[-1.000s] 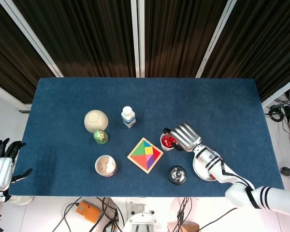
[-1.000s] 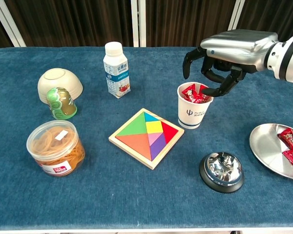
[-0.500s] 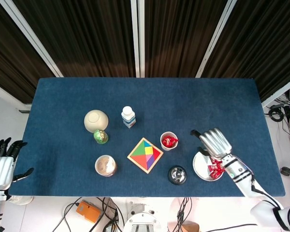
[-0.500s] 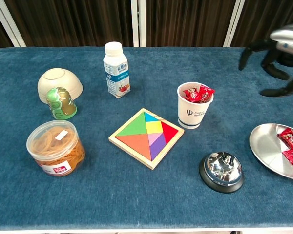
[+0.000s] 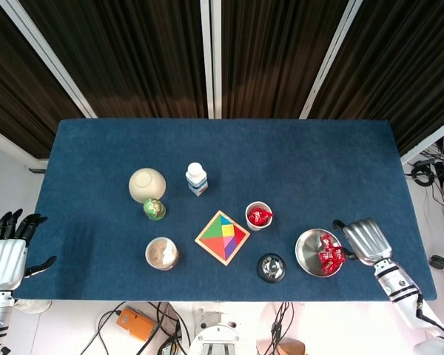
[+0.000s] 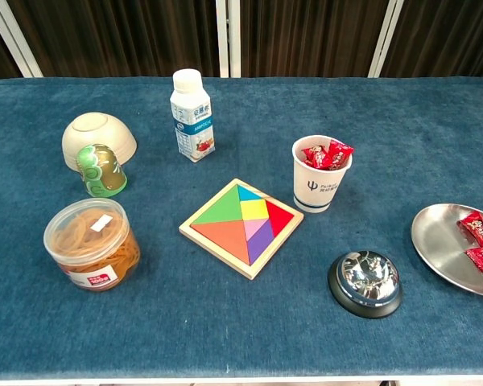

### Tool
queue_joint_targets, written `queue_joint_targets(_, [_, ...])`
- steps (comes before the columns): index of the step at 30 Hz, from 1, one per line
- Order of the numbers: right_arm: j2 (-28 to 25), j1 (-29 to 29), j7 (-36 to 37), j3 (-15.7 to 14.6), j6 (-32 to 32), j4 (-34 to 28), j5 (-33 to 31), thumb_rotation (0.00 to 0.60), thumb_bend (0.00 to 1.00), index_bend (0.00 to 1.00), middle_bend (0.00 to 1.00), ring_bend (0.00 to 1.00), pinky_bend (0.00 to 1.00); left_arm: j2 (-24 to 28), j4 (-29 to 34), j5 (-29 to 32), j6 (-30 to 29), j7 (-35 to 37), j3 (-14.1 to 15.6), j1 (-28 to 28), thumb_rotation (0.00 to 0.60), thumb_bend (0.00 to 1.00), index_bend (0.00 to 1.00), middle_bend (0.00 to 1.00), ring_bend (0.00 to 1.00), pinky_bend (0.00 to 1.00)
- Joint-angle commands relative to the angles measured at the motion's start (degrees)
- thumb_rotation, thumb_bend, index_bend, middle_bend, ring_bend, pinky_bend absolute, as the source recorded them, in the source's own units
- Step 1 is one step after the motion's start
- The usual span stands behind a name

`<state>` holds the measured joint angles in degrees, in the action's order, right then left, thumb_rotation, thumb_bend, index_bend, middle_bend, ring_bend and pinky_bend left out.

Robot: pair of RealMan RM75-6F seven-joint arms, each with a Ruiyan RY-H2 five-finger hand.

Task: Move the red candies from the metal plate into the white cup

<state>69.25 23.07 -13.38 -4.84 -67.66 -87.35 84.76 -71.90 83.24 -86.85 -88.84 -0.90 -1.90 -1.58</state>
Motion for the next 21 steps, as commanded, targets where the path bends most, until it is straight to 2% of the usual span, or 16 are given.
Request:
queue_joint_targets(1, [1.01, 0.52, 0.53, 0.79, 1.83, 1.34, -0.80, 0.600, 0.36, 0.46, 0.86, 1.00, 1.00, 0.02, 0.10, 0.03, -0.07, -0.07, 0.03, 0.08, 0.600, 0.02, 0.21, 0.17, 0.00, 0.00])
queue_joint_targets(10, [4.29, 2.87, -0.39, 1.47, 7.70, 4.27, -1.24, 0.600, 0.36, 0.48, 0.86, 1.00, 1.00, 0.00, -0.10, 0.60, 0.14, 0.02, 0.10, 0.31, 0.600, 0.02, 0.21, 0.17, 0.00, 0.00])
queue_joint_targets(21, [6.26, 3.29, -2.38, 1.61, 9.93, 5.98, -1.73, 0.600, 0.40, 0.50, 0.86, 1.00, 1.00, -0.38, -0.91, 0.74, 0.31, 0.62, 0.20, 0.38, 0.600, 0.02, 0.21, 0.17, 0.00, 0.00])
